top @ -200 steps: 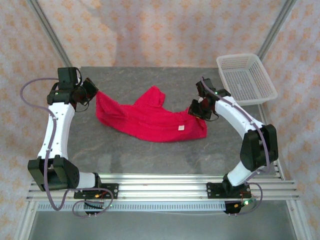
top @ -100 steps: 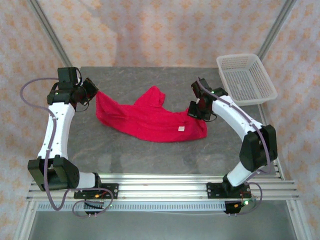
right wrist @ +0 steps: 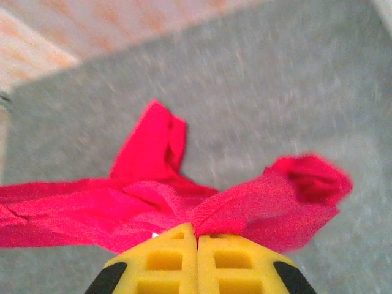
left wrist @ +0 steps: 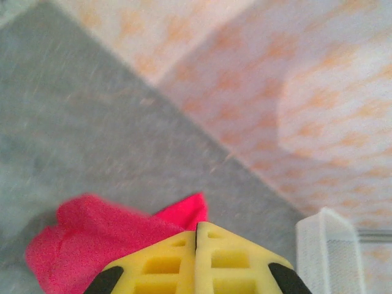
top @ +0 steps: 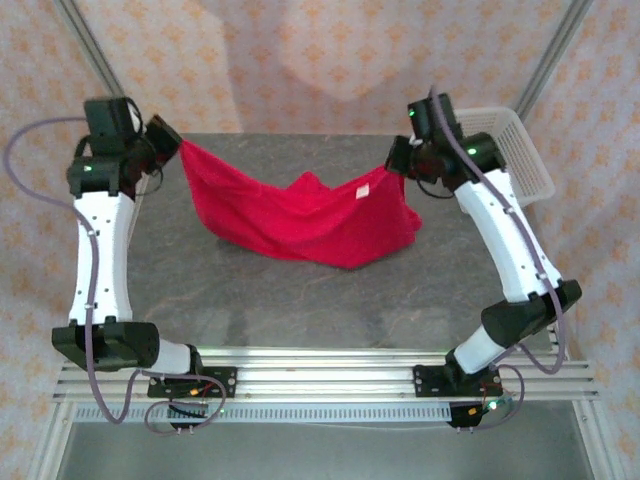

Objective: Fold the inside-out t-shirt
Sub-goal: Turn over the T-shirt at the center of the table.

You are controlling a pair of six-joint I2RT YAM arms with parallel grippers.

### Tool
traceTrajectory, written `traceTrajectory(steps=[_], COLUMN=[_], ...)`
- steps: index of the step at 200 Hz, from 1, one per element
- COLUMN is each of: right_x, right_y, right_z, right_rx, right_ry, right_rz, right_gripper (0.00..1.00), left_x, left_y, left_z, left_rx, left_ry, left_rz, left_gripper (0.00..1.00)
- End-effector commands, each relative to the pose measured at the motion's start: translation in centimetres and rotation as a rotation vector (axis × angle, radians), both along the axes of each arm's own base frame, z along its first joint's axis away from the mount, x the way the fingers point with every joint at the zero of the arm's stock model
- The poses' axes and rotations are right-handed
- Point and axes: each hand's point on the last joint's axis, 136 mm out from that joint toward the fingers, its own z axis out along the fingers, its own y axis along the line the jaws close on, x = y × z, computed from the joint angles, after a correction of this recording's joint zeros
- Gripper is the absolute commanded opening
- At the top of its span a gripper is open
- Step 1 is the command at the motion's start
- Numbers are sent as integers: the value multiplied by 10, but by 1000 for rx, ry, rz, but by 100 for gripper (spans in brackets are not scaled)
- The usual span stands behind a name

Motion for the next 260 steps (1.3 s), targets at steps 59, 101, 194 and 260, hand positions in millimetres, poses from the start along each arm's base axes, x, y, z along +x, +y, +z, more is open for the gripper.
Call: traceTrajectory(steps=[59,101,194,260], right_x=[-100,-112,41,96], right_y=[-68,-75,-75,-101], right_z=[173,172,5,-170], right_rx=[70,82,-175,-306], right_ry=[-488,-511,-166,199], right_rz=[-73,-87,-242,-344], right_gripper=[0,0,0,36], left_x=[-116,-141,138,252], left_y=[52,53,-2,-34], left_z=[192,227,67,-115], left_rx=[66,103,122,213], left_ry=[-480,-612,-225,48], left_rz=[301,359,11,-34], left_gripper=[0,0,0,38])
